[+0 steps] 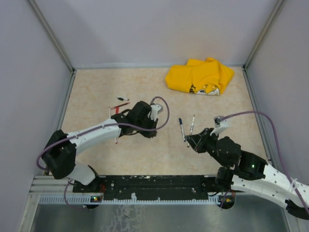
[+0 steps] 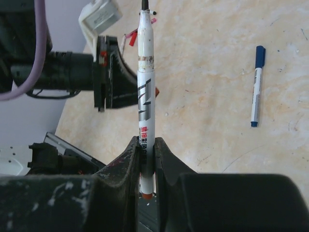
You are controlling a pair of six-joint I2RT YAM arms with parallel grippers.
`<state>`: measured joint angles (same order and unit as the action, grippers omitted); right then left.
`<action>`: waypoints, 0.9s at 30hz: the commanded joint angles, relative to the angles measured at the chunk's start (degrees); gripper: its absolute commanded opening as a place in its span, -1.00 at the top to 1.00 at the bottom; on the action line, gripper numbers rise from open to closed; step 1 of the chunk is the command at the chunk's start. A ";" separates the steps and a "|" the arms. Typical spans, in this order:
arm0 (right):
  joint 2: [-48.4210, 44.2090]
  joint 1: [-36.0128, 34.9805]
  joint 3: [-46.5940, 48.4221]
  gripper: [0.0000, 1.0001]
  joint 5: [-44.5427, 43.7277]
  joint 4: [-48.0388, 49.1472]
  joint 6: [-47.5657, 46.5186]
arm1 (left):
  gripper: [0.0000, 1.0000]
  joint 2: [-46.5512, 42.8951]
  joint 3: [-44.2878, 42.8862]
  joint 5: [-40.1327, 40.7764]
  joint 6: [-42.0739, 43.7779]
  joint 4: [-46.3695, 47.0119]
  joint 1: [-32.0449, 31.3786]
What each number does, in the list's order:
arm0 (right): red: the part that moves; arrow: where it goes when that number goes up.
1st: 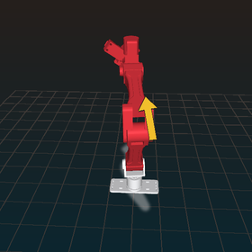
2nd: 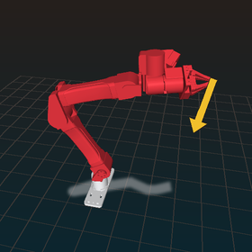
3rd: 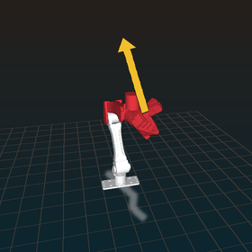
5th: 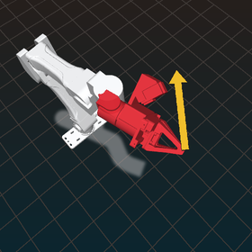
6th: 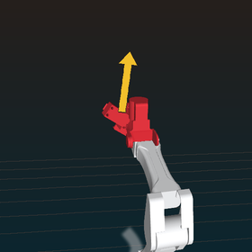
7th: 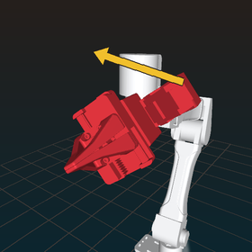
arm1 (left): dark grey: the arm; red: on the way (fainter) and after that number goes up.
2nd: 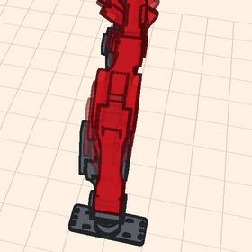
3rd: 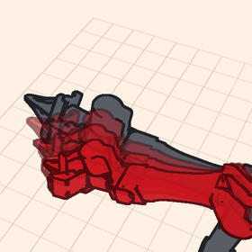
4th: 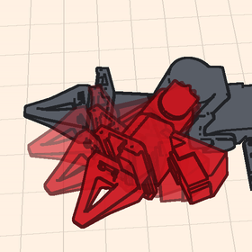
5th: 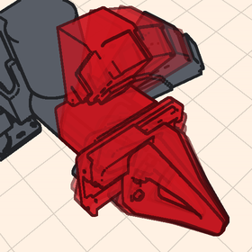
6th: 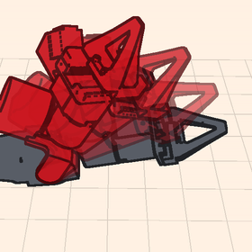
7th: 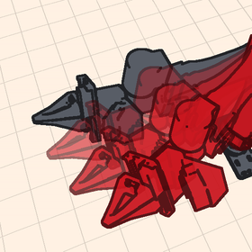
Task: Insert the pens into the pen caps
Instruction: Insert the pen cap onto the pen.
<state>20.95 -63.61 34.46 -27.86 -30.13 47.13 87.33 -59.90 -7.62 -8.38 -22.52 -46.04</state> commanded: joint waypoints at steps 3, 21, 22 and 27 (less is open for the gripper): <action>-2.20 -0.02 -1.48 1.00 -2.95 -0.28 1.86 | 0.62 -10.38 11.57 -4.46 -12.32 15.53 -7.34; 1.55 -0.02 -6.67 1.00 11.68 21.56 -8.67 | 0.65 -38.21 24.11 0.38 -25.34 38.48 -11.53; 2.87 -0.02 -6.76 1.00 12.85 23.95 -8.86 | 0.64 -38.74 23.87 1.08 -25.88 39.16 -11.53; 9.57 -0.11 -7.83 1.00 18.09 34.67 -8.03 | 0.66 -39.90 21.26 3.61 -26.70 39.65 -11.53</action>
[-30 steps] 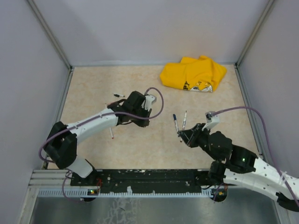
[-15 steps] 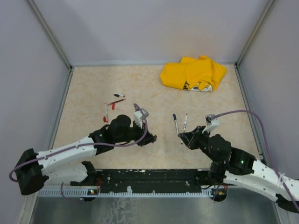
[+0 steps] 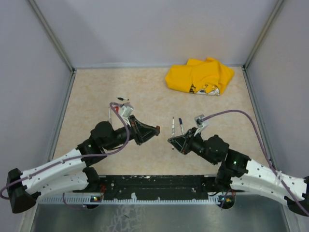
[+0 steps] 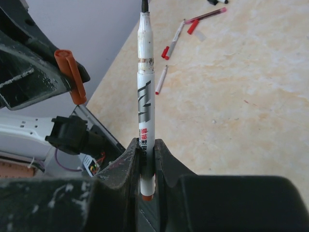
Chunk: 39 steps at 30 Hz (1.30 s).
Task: Insert the pens into the pen caps
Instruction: Insert the pen cap onto the pen.
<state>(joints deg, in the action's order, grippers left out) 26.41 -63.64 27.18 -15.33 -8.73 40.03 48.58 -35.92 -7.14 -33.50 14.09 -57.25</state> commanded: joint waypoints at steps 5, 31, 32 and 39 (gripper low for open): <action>10.04 -0.80 -0.86 1.00 9.91 21.73 1.10 | 0.65 -3.21 -4.42 6.83 -1.49 2.75 -0.31; 16.94 -7.47 0.08 1.00 15.06 31.67 1.74 | 0.62 -3.28 -7.65 14.02 -5.39 -0.06 -0.32; 16.80 -7.47 0.06 1.00 14.80 31.67 1.72 | 0.62 -3.28 -7.59 13.80 -5.39 -0.15 -0.31; 15.31 -7.47 0.11 1.00 13.29 31.39 1.35 | 0.63 -3.15 -7.31 12.86 -5.97 -0.27 -0.32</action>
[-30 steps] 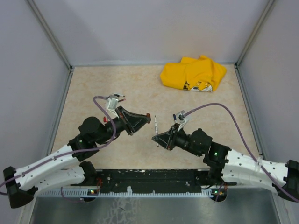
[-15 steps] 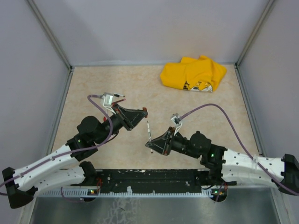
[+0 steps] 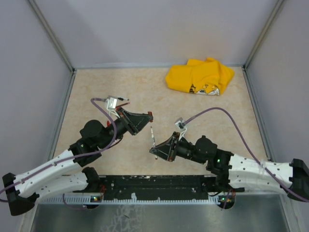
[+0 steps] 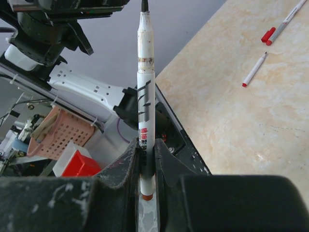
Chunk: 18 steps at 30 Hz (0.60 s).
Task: Insert the pens into the pen caps
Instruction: Insert the pen cap onto the pen.
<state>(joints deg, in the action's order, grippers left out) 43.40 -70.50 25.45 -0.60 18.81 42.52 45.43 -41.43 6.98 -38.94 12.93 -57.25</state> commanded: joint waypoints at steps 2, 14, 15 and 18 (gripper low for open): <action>-1.95 -0.63 1.86 1.00 -1.80 3.71 -1.44 | 0.63 0.21 -1.80 -1.60 -0.50 0.87 -0.36; -2.26 -0.66 2.49 1.00 -2.90 2.79 -2.05 | 0.62 0.58 -1.78 -2.95 -0.33 0.63 -0.32; -2.26 -0.59 2.61 1.00 -3.06 2.69 -2.13 | 0.62 0.54 -1.80 -3.13 -0.30 0.61 -0.31; -2.43 -0.65 2.61 1.00 -3.46 2.48 -2.24 | 0.62 0.50 -1.65 -3.37 -0.27 0.44 -0.36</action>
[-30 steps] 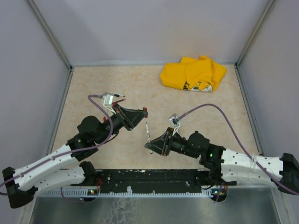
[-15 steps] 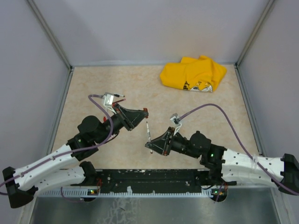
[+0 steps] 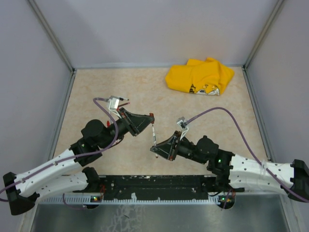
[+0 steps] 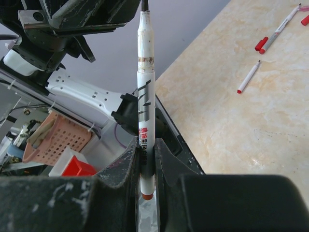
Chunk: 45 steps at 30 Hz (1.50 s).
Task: Insert the pens into the pen caps
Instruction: Insert the pen cap onto the pen.
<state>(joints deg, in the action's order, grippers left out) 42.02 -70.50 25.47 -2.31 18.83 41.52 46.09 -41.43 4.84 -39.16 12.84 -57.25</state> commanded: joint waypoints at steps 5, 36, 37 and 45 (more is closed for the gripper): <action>-1.28 -0.60 2.69 1.00 -2.24 2.18 -1.35 | 0.62 -0.29 -1.57 -1.54 -0.13 0.52 -0.32; -3.70 -0.61 2.61 1.00 -5.88 0.20 -1.35 | 0.63 0.95 -0.20 -5.73 -2.13 0.94 -0.33; -3.69 -0.60 2.58 1.00 -5.99 0.16 -1.31 | 0.63 1.12 -0.26 -6.11 -2.17 1.07 -0.32; -3.81 -0.61 4.13 1.00 -8.56 -1.42 -2.56 | 0.62 2.62 -0.02 -9.62 -3.22 2.50 -0.31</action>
<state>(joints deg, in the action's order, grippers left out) 39.35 -70.76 25.65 -7.07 16.23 40.66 48.45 -41.43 -1.72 -41.39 12.86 -57.25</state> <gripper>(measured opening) 0.125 0.194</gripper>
